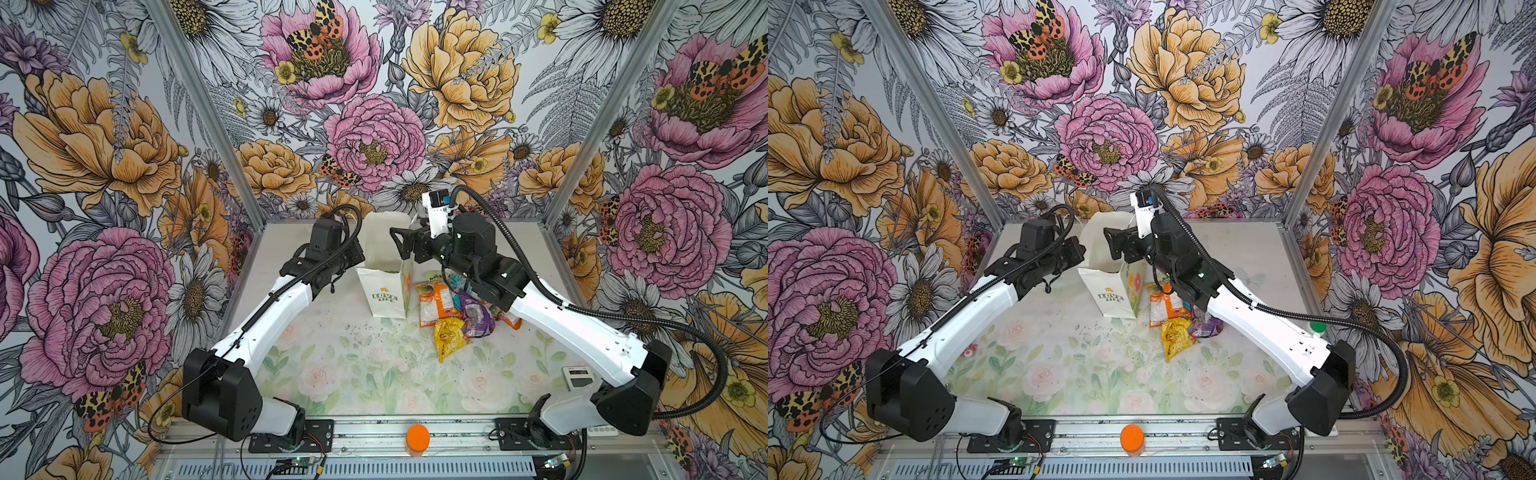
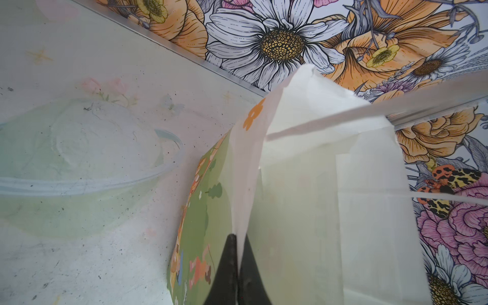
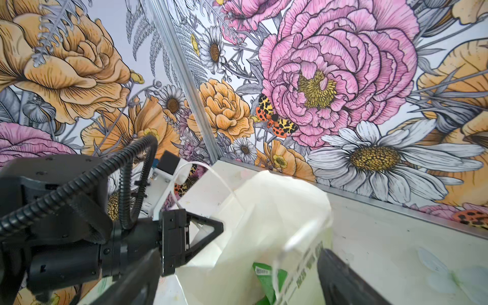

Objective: Place the snacks into the paper bag
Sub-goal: 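Lower the right gripper onto the yellow snack packet in the pile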

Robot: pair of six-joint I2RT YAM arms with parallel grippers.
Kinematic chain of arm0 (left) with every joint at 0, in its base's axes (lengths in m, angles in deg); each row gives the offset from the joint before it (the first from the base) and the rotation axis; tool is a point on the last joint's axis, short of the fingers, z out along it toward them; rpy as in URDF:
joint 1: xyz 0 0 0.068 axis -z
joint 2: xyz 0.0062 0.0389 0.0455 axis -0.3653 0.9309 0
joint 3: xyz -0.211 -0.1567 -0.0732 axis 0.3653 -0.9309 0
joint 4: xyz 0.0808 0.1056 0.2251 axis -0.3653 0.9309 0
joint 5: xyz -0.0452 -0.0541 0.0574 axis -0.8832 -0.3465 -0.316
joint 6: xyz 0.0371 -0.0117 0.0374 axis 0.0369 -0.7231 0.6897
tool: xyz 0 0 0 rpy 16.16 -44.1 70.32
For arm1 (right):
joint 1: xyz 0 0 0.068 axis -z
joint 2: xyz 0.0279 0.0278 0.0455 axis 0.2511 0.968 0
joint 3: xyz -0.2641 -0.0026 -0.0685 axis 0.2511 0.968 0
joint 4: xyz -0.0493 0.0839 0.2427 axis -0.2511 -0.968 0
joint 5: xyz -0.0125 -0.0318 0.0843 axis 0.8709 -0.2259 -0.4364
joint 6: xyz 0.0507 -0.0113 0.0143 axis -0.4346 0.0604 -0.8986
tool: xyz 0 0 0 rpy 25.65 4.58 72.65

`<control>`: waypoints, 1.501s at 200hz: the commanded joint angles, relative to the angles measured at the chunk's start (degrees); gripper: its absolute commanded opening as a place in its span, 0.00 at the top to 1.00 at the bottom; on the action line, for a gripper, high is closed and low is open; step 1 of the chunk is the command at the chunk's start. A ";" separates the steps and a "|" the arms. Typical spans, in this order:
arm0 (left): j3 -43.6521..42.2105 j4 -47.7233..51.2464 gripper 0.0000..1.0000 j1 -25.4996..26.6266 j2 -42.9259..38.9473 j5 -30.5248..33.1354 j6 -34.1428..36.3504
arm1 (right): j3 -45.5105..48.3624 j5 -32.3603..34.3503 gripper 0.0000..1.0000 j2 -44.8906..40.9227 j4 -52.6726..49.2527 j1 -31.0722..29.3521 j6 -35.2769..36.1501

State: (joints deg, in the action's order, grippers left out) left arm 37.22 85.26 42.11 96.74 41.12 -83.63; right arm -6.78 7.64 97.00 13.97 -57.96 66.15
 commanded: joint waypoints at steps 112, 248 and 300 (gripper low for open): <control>3.48 2.28 1.00 1.38 1.80 2.15 0.64 | 27.21 8.03 0.00 -19.57 -26.64 0.70 -12.90; 4.81 2.72 1.00 2.16 3.54 0.83 1.34 | 33.17 9.23 0.00 -5.85 -27.56 -3.14 -12.76; 4.95 2.68 1.00 2.12 3.91 0.17 1.49 | 33.31 10.02 0.00 -1.31 -24.72 -4.48 -12.48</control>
State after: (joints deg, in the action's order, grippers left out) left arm 40.85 86.77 43.71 99.91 42.41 -83.54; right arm 27.25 15.44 94.22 -13.17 -62.07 53.01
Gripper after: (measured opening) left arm 0.044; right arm 0.998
